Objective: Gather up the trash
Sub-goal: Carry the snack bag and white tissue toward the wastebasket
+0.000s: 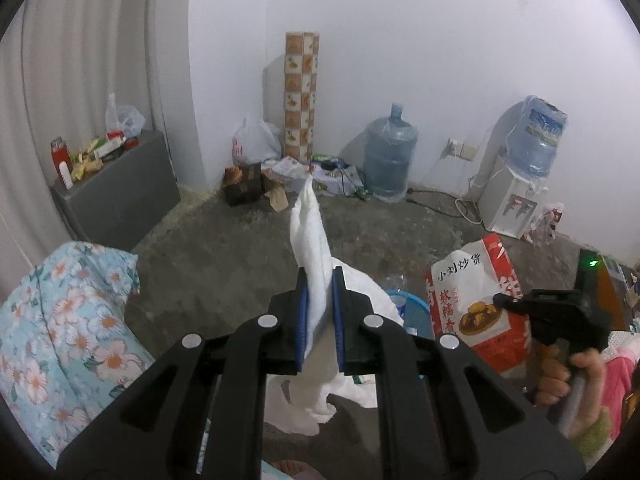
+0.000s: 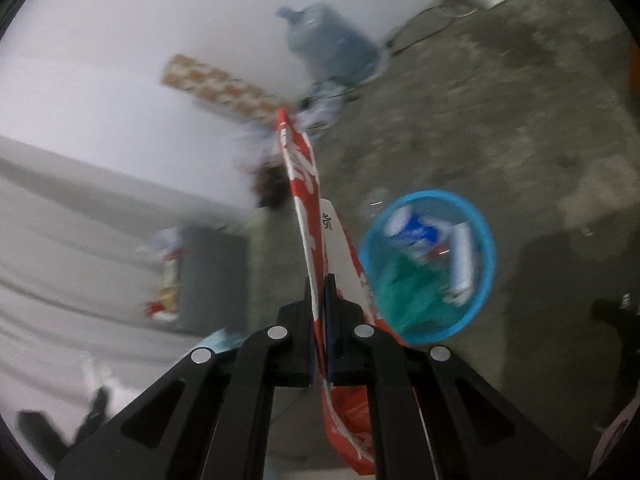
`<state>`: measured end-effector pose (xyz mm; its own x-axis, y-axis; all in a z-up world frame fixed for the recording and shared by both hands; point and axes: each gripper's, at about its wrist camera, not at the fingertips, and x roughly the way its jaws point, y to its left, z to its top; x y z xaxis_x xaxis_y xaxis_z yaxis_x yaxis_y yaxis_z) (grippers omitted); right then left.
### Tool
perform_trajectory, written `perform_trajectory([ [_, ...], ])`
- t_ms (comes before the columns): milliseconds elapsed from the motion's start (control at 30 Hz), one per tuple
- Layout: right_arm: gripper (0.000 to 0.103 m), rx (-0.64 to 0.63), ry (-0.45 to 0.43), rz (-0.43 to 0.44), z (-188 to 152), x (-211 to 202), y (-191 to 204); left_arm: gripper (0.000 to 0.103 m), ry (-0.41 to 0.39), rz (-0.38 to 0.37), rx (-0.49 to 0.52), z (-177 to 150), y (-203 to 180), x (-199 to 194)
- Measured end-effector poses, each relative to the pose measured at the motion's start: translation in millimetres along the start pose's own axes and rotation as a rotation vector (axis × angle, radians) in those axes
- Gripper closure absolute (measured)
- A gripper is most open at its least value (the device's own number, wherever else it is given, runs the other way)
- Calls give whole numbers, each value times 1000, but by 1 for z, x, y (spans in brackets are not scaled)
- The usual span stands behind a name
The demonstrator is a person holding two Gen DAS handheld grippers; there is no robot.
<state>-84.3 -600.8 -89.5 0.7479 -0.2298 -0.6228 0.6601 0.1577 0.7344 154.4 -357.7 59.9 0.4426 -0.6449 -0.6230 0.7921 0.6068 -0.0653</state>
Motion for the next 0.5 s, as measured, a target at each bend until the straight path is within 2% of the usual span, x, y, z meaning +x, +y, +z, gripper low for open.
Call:
perform_trajectory([
  [100, 99, -13, -45, -125, 2, 29, -11, 94, 15, 4, -10, -2, 10, 9],
  [133, 99, -24, -71, -194, 0, 42, -12, 94, 18, 5, -13, -3, 12, 10],
  [267, 98, -6, -116, -307, -1, 81, -26, 94, 28, 18, -15, -6, 21, 13],
  [333, 97, 52, -113, -360, -2, 110, -39, 94, 29, 26, -16, -7, 24, 13],
  [400, 95, 95, -66, -366, -1, 136, -48, 94, 36, 31, -19, -8, 27, 16],
  [433, 89, 115, -18, -355, -1, 151, -52, 94, 39, 32, -21, -9, 28, 16],
  [467, 79, 126, 14, -332, -2, 161, -53, 94, 42, 32, -24, -10, 29, 17],
  [500, 74, 140, 59, -286, -4, 169, -55, 94, 44, 33, -26, -11, 29, 17],
])
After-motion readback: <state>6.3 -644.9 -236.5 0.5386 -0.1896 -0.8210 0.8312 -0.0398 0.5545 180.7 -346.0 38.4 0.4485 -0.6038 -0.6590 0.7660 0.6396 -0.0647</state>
